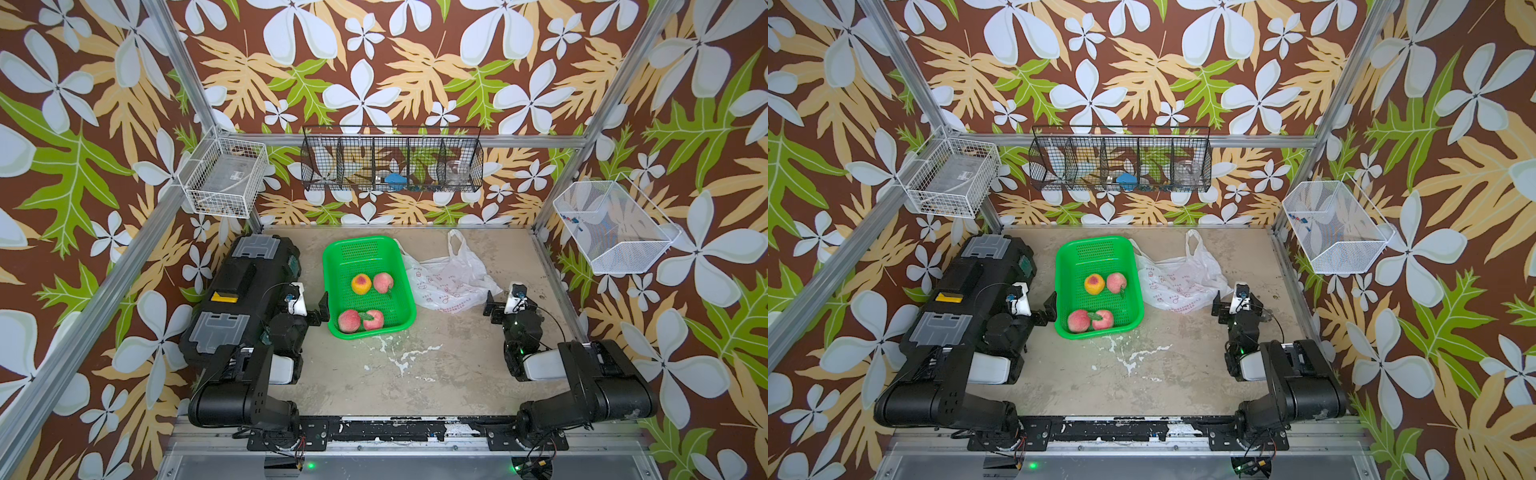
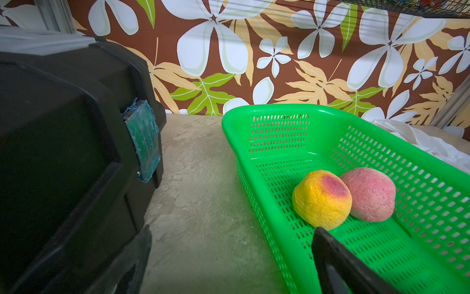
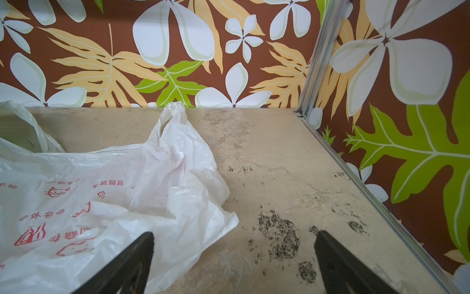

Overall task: Place the peach into a plastic bag & tie a knot
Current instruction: Pick up the plastic bag at the center of the board.

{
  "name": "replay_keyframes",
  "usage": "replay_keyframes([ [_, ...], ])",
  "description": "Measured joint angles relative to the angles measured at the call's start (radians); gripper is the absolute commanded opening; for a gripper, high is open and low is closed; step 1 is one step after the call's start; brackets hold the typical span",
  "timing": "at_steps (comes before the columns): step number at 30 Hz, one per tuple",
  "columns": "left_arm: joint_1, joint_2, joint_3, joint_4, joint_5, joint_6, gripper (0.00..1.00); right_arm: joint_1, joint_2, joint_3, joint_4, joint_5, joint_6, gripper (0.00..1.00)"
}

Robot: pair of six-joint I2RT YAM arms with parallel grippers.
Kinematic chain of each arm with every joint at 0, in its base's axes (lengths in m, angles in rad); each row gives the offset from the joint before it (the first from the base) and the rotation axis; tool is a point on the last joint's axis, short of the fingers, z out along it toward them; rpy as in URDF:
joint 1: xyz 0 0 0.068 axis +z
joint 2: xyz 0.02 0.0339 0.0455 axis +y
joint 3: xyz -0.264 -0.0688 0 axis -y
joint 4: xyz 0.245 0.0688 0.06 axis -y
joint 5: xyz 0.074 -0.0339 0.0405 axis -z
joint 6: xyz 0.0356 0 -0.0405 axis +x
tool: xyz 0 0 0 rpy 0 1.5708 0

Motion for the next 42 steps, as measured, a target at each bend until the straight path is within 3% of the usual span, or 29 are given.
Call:
replay_keyframes([
  [32, 0.0, -0.003, 0.001, 0.022, -0.018, -0.006, 1.0, -0.005, 0.0, 0.0, 0.004, 0.0, 0.0, 1.0],
  [35, -0.015, -0.073, -0.003, -0.019, -0.024, 0.003, 1.0, -0.006, -0.032, 0.003, -0.01, -0.02, -0.004, 1.0],
  [38, -0.036, -0.219, -0.01, -0.084, -0.071, 0.003, 1.0, 0.014, -0.164, 0.103, -0.194, -0.033, -0.005, 1.0],
  [42, -0.097, -0.415, -0.017, -0.169, -0.175, -0.035, 1.0, 0.027, -0.281, 0.301, -0.494, 0.008, 0.148, 1.0],
])
